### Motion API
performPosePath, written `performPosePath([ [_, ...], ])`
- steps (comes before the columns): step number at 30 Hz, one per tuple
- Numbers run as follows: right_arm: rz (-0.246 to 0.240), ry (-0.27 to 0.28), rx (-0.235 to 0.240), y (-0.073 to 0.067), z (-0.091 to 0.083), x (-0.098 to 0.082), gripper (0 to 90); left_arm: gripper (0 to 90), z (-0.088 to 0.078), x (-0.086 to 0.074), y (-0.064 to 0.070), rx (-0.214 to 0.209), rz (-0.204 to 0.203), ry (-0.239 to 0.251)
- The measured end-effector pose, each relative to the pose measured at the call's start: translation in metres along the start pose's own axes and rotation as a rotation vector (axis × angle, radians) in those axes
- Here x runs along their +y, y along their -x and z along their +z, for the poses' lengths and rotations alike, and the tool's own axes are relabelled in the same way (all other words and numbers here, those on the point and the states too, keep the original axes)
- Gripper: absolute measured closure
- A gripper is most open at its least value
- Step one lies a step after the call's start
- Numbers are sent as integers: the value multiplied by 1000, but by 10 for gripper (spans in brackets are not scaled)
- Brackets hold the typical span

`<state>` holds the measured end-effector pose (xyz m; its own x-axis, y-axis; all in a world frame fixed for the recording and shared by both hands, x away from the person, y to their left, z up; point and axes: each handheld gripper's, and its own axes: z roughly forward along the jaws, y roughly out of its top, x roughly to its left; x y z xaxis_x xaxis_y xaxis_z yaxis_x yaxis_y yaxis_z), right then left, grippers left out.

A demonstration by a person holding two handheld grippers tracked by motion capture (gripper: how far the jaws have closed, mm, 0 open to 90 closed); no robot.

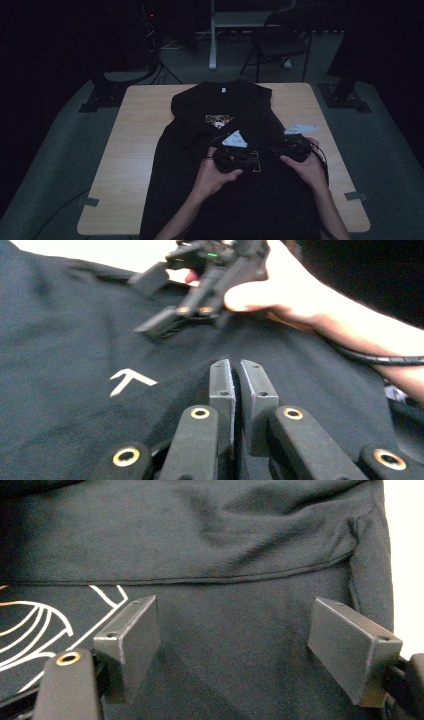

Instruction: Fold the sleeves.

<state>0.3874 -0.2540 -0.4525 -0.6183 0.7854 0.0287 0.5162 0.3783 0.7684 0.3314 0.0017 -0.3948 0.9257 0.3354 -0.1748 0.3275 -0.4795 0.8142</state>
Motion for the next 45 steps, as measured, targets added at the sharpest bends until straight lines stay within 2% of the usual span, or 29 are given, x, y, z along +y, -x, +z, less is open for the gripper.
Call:
performPosePath([
  [6,0,6,-12,0,0,0,205,855,22,11,17,-43,24,-2],
  [10,23,23,-5,2,-2,-1,205,855,29,18,25,-67,29,11],
  [12,45,36,1,4,-4,-2,204,855,36,24,33,-87,40,16],
  [17,49,39,-1,5,-4,-2,204,855,46,28,41,-95,61,0],
  [24,49,39,-1,5,-4,-2,204,807,48,25,38,-96,53,-13],
  [26,50,39,-1,5,-4,-2,204,767,47,26,38,-129,40,-17],
  [30,53,40,2,5,-4,-2,204,740,45,28,41,-137,61,-23],
  [34,54,41,3,5,-5,-3,204,719,43,28,38,-127,54,-22],
  [36,53,38,3,5,-4,-2,204,692,40,26,33,-104,44,-26],
  [42,49,34,1,4,-4,-2,204,635,35,24,27,-82,28,-20],
  [45,49,35,1,4,-4,-2,204,598,31,22,23,-54,25,-10],
])
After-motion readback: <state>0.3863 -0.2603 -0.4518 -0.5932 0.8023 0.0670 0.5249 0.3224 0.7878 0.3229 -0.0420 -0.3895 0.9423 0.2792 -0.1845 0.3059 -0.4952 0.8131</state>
